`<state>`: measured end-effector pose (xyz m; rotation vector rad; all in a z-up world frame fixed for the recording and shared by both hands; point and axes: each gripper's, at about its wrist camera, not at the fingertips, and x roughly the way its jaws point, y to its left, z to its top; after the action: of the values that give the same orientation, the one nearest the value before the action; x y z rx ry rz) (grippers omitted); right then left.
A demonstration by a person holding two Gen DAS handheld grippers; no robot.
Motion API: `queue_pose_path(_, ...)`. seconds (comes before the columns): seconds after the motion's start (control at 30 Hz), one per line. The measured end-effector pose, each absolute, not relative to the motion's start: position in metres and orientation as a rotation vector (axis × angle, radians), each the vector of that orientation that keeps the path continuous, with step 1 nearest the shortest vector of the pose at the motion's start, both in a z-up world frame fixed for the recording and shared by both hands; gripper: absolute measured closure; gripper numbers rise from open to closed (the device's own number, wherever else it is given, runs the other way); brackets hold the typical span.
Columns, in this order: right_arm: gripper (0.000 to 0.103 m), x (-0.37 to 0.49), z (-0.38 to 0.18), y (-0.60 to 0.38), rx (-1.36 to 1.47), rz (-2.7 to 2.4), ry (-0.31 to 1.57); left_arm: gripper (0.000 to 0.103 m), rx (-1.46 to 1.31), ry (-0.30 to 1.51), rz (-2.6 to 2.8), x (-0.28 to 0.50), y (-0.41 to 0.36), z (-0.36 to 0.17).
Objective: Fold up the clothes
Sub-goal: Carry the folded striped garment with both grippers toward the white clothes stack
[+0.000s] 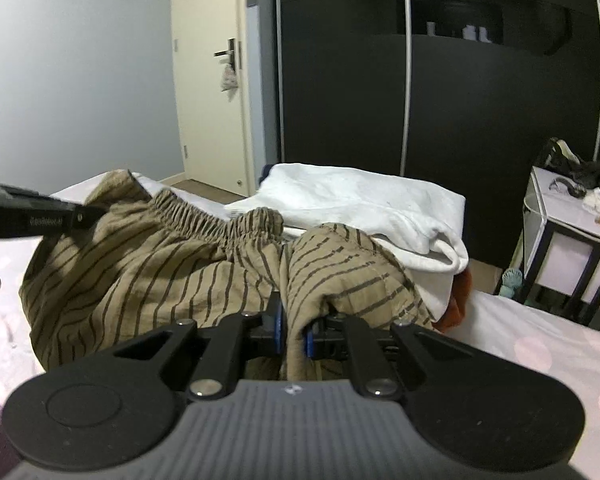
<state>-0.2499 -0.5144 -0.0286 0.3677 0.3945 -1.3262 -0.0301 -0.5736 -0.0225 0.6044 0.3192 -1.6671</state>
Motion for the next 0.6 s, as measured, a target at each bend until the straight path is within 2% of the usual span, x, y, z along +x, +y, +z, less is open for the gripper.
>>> queue_pose_path(0.37, 0.091, -0.254, -0.086, -0.547, 0.535, -1.364, 0.501, 0.099, 0.685, 0.432, -1.684, -0.030, -0.618, -0.071)
queue_pose_path(0.6, 0.090, -0.256, -0.115, -0.561, 0.542, -1.365, 0.546, 0.099, 0.755, 0.454, -1.677, -0.033, -0.632, -0.097)
